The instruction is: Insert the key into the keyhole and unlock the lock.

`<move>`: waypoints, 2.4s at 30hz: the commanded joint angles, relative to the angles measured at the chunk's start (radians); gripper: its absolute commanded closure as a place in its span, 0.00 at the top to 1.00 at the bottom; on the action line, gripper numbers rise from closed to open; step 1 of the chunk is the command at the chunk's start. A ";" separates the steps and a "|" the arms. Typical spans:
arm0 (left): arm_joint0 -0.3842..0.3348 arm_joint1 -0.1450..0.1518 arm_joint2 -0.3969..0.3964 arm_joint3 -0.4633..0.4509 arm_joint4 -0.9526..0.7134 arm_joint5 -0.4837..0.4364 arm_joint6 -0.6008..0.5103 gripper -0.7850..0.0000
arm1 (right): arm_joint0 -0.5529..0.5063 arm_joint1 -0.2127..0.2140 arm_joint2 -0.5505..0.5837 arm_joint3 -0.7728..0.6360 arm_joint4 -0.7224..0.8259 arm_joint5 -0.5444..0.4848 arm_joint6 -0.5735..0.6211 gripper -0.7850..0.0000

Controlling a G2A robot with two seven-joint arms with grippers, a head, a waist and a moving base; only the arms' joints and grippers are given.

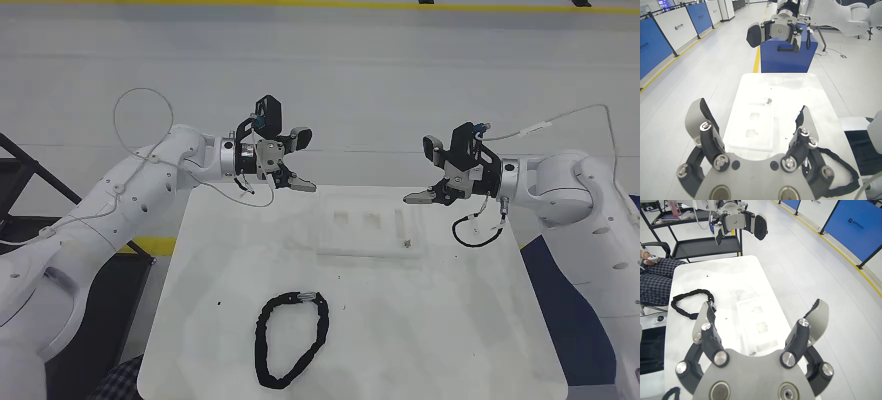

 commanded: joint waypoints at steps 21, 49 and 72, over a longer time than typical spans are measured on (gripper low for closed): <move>0.000 0.000 0.000 0.000 0.000 0.000 0.000 1.00 | -0.010 0.000 -0.004 -0.009 -0.045 0.065 0.014 1.00; 0.000 0.000 0.000 0.000 0.000 0.000 0.000 1.00 | -0.185 -0.040 -0.122 0.038 0.136 0.800 0.352 1.00; 0.000 0.000 0.000 0.000 0.000 0.000 0.000 1.00 | -0.156 -0.091 -0.178 0.140 0.264 0.975 0.345 1.00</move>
